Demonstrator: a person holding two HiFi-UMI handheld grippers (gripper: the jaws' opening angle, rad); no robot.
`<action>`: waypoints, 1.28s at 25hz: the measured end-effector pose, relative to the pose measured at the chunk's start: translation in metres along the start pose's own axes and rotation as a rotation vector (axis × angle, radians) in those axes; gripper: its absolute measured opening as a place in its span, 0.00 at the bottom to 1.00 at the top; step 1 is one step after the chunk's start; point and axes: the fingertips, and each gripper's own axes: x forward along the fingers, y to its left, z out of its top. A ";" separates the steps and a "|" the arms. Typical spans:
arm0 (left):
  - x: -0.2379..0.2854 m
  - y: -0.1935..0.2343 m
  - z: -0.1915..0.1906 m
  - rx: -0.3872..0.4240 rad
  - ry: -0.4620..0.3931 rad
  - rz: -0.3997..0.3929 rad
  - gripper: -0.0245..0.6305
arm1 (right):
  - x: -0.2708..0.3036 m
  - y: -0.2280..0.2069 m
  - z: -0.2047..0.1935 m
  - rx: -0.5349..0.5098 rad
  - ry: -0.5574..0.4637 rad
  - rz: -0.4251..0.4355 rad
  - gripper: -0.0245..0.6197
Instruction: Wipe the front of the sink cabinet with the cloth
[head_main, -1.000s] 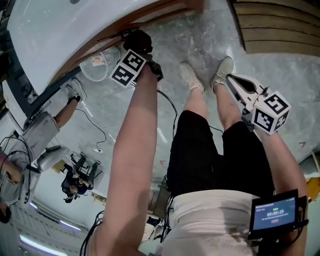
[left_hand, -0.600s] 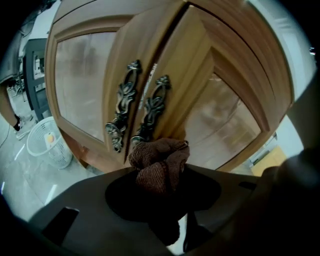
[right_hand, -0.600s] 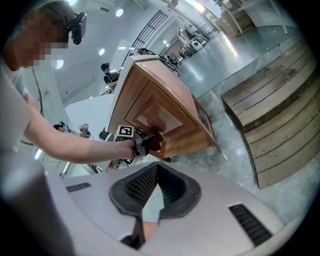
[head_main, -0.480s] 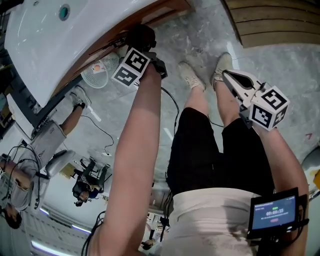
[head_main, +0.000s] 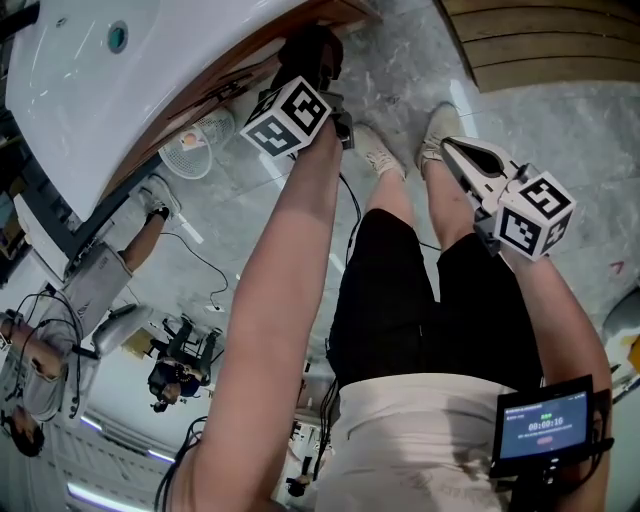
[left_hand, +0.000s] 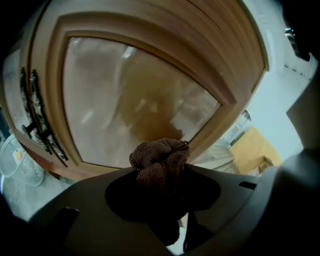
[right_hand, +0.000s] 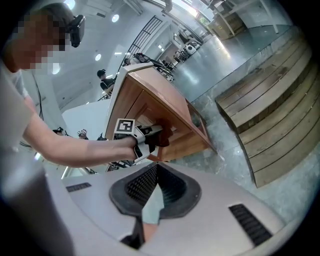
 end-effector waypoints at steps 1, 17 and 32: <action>0.004 -0.006 -0.001 0.014 0.008 -0.012 0.29 | 0.000 0.000 0.000 0.002 0.000 -0.002 0.06; 0.051 -0.053 -0.018 0.124 0.096 -0.132 0.30 | -0.002 -0.012 -0.002 0.023 0.021 -0.053 0.06; 0.024 0.022 -0.018 0.104 0.054 0.040 0.30 | -0.006 -0.017 -0.006 -0.002 0.059 -0.050 0.06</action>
